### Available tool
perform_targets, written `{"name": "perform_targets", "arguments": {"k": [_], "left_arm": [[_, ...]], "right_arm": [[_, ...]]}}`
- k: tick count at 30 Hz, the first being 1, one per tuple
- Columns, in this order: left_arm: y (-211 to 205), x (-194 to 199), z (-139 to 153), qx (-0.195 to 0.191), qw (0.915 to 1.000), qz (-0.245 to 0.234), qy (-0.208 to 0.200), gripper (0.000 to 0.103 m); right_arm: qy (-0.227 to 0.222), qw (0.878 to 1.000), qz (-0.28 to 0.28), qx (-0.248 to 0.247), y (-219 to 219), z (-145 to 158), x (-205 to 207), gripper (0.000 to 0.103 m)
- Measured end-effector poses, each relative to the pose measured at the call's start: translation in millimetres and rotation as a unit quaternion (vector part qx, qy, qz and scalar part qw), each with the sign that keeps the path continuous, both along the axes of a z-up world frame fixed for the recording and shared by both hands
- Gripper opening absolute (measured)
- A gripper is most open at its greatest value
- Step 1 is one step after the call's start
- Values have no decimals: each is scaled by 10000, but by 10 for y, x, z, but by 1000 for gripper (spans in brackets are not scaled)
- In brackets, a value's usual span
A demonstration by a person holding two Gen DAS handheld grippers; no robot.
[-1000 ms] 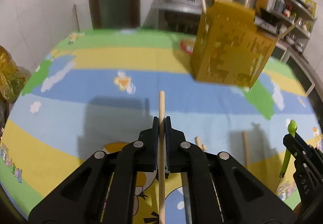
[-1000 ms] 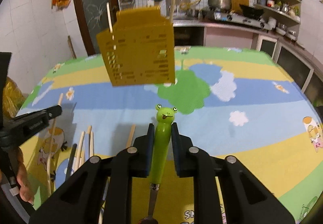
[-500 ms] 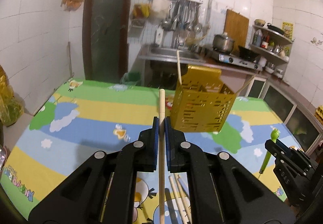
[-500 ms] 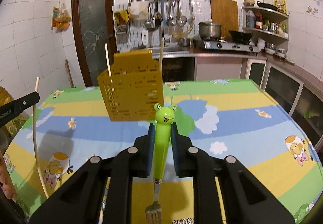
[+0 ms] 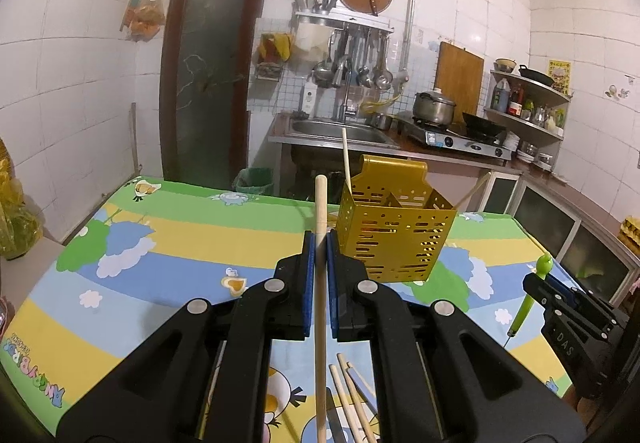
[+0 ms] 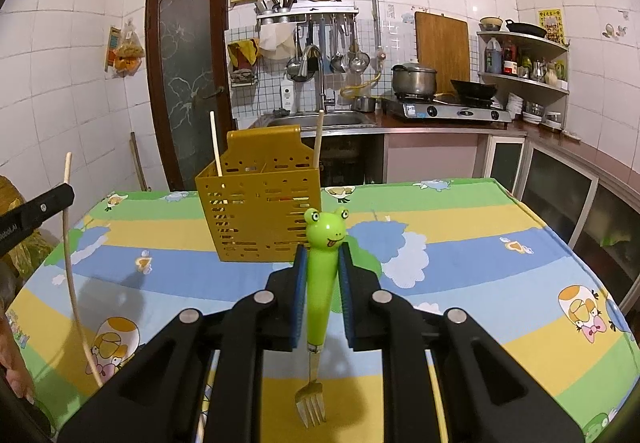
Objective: Organize utensils
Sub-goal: 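Lift the fork and chopstick and carry both over the yellow holder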
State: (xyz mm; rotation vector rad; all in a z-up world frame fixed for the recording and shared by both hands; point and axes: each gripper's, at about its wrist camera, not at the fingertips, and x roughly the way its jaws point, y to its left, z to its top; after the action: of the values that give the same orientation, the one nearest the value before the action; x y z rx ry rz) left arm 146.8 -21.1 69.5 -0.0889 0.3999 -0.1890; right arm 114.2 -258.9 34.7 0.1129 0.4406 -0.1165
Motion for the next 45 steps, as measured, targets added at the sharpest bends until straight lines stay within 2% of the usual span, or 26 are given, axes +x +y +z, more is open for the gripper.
{"name": "perform_targets", "arguments": {"k": [11,15,22,26,31,37,40,45], "left_arm": [[-4,14,-61,59,9999,-90,5,5],[-9,7,77,32,9997,-134,-217,5],[-173,204,660,151,9948,-213,-982,5],[-300,524,1032,-11,9904,-261,-1354,5],[-471,1015,1304,-195,9862,-170,-1633,5],[-728,1521,1223,-209,9850,-235,-1695,5],[-850,1836,1007,-254,9876,-260,-1530,5],[-916,2143,613,-266,9915,-215,-1252,5]], "right_arm": [[-49,10000,-7,80,-8,24,-32,16],[-176,9997,8,146,2,116,-49,16],[-833,9964,89,145,34,717,111,15],[-1293,9916,53,-24,76,1201,400,15],[-1585,9874,47,8,72,1501,821,15],[-1543,9880,-61,81,2,1402,1354,15],[-1399,9900,-62,169,-56,1213,1585,15],[-1236,9922,28,153,-49,964,1767,15]]}}
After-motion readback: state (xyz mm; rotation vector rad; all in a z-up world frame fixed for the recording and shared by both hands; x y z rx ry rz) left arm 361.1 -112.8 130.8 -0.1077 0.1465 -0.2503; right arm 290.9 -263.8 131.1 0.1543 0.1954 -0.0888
